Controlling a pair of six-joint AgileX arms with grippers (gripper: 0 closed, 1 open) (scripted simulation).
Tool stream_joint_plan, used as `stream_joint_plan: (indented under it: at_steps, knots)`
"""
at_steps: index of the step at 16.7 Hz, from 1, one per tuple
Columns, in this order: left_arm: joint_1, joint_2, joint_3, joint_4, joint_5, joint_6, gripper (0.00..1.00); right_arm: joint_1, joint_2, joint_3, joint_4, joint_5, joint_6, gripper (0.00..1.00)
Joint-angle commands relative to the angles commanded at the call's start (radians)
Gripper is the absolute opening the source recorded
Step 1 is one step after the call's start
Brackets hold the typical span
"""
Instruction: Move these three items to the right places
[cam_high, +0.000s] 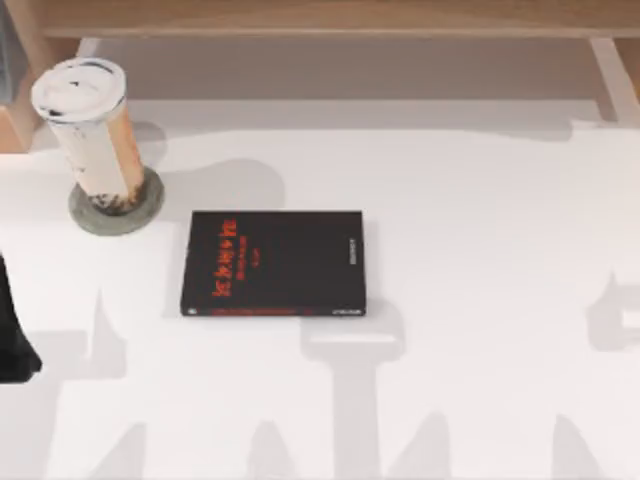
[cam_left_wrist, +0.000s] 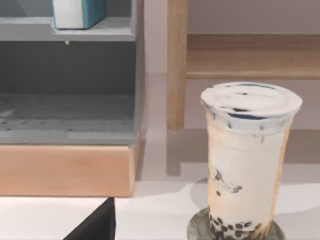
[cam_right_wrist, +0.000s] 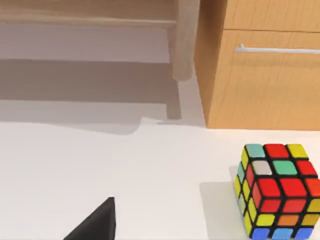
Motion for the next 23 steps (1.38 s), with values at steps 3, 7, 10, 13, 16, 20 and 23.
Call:
stream_joint_plan:
  at_steps: [3, 7, 10, 13, 16, 20, 23]
  knots:
    - [0.000, 0.000, 0.000, 0.000, 0.000, 0.000, 1.00, -0.031, 0.295, 0.273, -0.168, 0.001, -0.030, 1.00]
    - [0.000, 0.000, 0.000, 0.000, 0.000, 0.000, 1.00, -0.077, 0.725, 0.668, -0.415, 0.001, -0.076, 1.00]
    - [0.000, 0.000, 0.000, 0.000, 0.000, 0.000, 1.00, -0.112, 1.027, 0.955, -0.602, 0.001, -0.110, 1.00]
    - [0.000, 0.000, 0.000, 0.000, 0.000, 0.000, 1.00, -0.144, 1.315, 1.227, -0.777, 0.001, -0.142, 1.00]
    - [0.000, 0.000, 0.000, 0.000, 0.000, 0.000, 1.00, -0.172, 1.568, 1.462, -0.930, 0.002, -0.170, 1.00]
    - [0.000, 0.000, 0.000, 0.000, 0.000, 0.000, 1.00, -0.199, 1.829, 1.701, -1.087, 0.002, -0.200, 1.00]
    - [0.000, 0.000, 0.000, 0.000, 0.000, 0.000, 1.00, -0.211, 1.943, 1.808, -1.157, 0.002, -0.214, 1.00]
